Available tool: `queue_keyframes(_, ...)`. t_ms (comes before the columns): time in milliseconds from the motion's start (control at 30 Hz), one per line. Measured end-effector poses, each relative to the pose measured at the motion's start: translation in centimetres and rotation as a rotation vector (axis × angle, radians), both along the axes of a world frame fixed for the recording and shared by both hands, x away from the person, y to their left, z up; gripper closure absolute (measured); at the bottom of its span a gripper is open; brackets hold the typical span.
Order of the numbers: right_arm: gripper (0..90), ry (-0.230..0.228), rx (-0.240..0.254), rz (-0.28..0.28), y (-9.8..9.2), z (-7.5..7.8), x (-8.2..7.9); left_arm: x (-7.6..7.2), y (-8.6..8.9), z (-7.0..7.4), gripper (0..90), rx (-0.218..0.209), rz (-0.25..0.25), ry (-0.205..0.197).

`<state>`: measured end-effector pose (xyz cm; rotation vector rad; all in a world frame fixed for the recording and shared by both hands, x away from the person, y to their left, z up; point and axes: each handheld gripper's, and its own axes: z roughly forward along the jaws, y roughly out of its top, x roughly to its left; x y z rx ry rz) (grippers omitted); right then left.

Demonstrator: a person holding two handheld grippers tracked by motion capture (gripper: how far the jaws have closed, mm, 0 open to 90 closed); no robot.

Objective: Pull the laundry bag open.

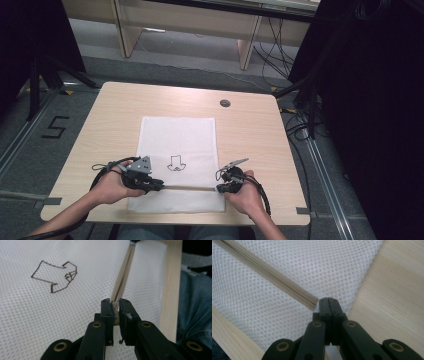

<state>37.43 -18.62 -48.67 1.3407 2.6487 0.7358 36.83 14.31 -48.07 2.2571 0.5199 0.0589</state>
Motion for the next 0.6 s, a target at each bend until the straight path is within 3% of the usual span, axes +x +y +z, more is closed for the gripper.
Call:
queue_keyframes(100, 90.0, 0.023, -0.003, -0.024, 0.11, 0.09, -0.16, 0.01, 0.11, -0.01, 82.0, -0.009, 0.0, 0.001)
queue_keyframes(600, 90.0, 0.015, -0.007, -0.017, 0.09, 0.07, -0.17, -0.04, 0.42, -0.17, 82.0, -0.001, 0.006, 0.005)
